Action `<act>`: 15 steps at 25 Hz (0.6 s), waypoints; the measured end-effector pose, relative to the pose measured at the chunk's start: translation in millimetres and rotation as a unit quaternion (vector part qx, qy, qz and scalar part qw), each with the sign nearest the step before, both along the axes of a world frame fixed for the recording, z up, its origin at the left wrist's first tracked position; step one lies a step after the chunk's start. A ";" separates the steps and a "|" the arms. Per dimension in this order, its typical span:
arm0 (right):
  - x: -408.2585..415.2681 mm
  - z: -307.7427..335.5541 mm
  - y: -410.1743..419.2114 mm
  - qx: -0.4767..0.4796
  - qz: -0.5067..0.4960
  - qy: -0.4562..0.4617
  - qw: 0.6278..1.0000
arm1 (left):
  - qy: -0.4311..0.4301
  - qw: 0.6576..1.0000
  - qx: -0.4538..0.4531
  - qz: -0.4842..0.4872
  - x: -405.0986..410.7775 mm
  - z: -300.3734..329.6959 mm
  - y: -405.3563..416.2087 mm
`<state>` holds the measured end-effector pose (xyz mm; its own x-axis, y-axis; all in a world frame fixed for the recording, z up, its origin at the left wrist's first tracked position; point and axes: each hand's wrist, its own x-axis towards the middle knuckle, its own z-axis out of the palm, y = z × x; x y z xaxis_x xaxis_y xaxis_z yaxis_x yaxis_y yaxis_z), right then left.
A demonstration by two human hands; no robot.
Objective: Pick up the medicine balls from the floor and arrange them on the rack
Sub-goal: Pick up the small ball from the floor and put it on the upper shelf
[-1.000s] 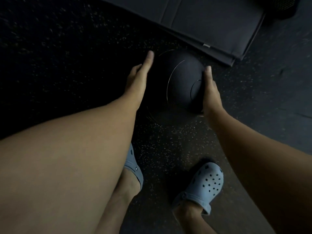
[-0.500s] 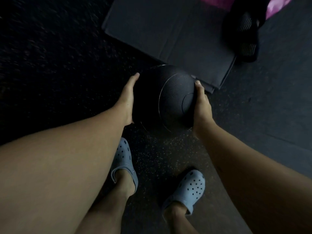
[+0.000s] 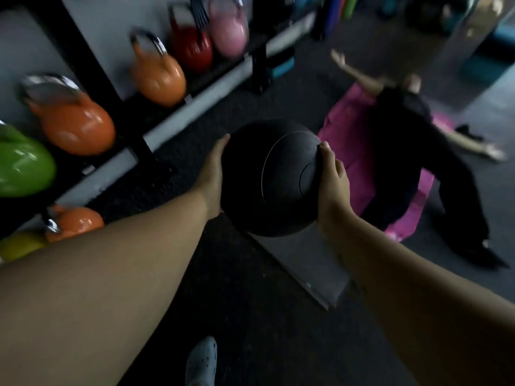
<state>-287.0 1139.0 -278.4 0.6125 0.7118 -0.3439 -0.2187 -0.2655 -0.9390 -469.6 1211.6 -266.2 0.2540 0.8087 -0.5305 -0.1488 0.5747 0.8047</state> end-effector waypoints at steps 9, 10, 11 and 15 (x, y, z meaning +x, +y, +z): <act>-148.1 376.5 86.3 0.305 0.116 -0.003 0.945 | -0.056 0.945 0.276 0.167 -145.1 402.1 22.9; -167.6 411.0 92.7 0.334 0.127 0.003 0.934 | -0.051 0.933 0.307 0.181 -163.7 437.4 19.3; -186.7 443.2 97.4 0.357 0.137 0.010 0.924 | -0.046 0.920 0.335 0.200 -182.6 468.8 15.7; -278.2 574.3 111.1 0.447 0.213 0.053 0.867 | -0.017 0.846 0.454 0.281 -273.0 599.8 -1.5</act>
